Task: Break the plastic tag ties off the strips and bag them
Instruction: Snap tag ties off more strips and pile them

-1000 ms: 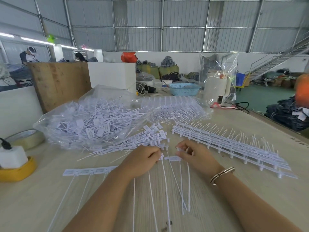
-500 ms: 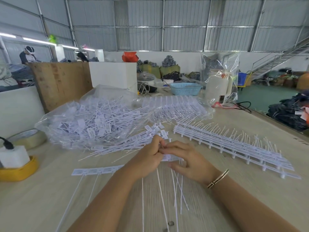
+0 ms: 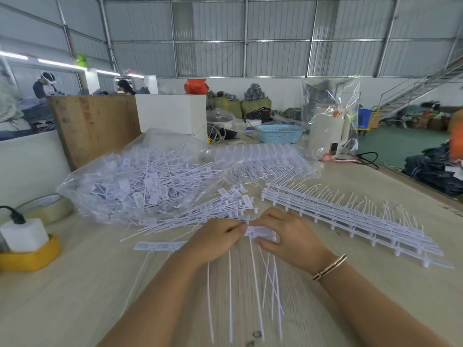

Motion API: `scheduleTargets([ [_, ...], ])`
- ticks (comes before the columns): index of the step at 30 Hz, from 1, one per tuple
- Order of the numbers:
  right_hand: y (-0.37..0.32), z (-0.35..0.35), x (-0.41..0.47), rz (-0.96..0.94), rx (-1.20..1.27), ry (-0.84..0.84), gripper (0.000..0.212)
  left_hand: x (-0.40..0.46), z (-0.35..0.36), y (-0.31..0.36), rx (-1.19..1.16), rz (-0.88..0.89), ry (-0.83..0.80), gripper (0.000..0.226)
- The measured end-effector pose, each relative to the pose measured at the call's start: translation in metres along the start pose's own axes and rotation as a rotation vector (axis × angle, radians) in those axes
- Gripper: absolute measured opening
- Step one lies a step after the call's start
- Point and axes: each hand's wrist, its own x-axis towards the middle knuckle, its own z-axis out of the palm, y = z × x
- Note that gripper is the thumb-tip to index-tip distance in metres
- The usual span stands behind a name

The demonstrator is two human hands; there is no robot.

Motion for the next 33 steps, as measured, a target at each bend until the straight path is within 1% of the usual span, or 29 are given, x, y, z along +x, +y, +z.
scheduleTargets([
  [2,-0.002,0.002,0.002,0.020,-0.046,-0.004,0.024,0.002,0.002,-0.001,-0.077,0.005,-0.004,0.039],
  [5,-0.003,0.002,0.005,-0.018,-0.087,-0.001,0.013,0.003,0.003,-0.005,-0.108,0.051,-0.039,0.029],
  [7,-0.001,0.000,0.005,-0.023,-0.063,-0.050,0.009,0.003,0.003,-0.006,-0.144,0.067,-0.055,0.025],
  [11,0.003,-0.001,0.003,0.083,0.103,-0.130,0.016,0.002,0.003,-0.006,-0.141,0.091,-0.085,0.026],
  [15,0.005,-0.001,0.003,0.222,0.323,-0.116,0.012,0.000,0.003,-0.004,-0.140,0.156,-0.105,0.017],
  [20,0.004,-0.001,0.002,0.330,0.520,-0.135,0.015,-0.001,0.002,0.000,-0.160,0.165,-0.070,0.023],
  [22,0.005,-0.001,0.003,0.395,0.630,-0.095,0.020,-0.002,0.001,0.000,-0.188,0.172,-0.064,0.028],
  [24,0.010,-0.005,0.004,0.520,0.809,0.051,0.024,-0.002,-0.001,0.000,-0.245,0.177,-0.046,0.030],
  [25,0.015,-0.007,0.003,0.558,0.838,0.126,0.023,-0.003,-0.001,-0.001,-0.265,0.173,-0.031,0.031],
  [26,0.020,-0.008,0.001,0.563,0.790,0.167,0.020,-0.003,-0.002,-0.001,-0.266,0.167,-0.016,0.033],
  [27,0.023,-0.007,-0.002,0.553,0.701,0.167,0.016,-0.003,-0.003,-0.002,-0.247,0.158,-0.008,0.034],
  [29,0.024,0.001,-0.007,0.531,0.511,0.101,0.019,-0.003,0.000,-0.003,-0.162,0.131,-0.013,0.031],
  [31,0.025,0.010,-0.008,0.492,0.385,0.055,0.025,-0.003,0.003,-0.003,-0.088,0.107,-0.016,0.021],
  [33,0.026,0.017,-0.003,0.444,0.290,-0.001,0.020,-0.002,0.005,-0.002,-0.062,0.083,0.000,0.017],
])
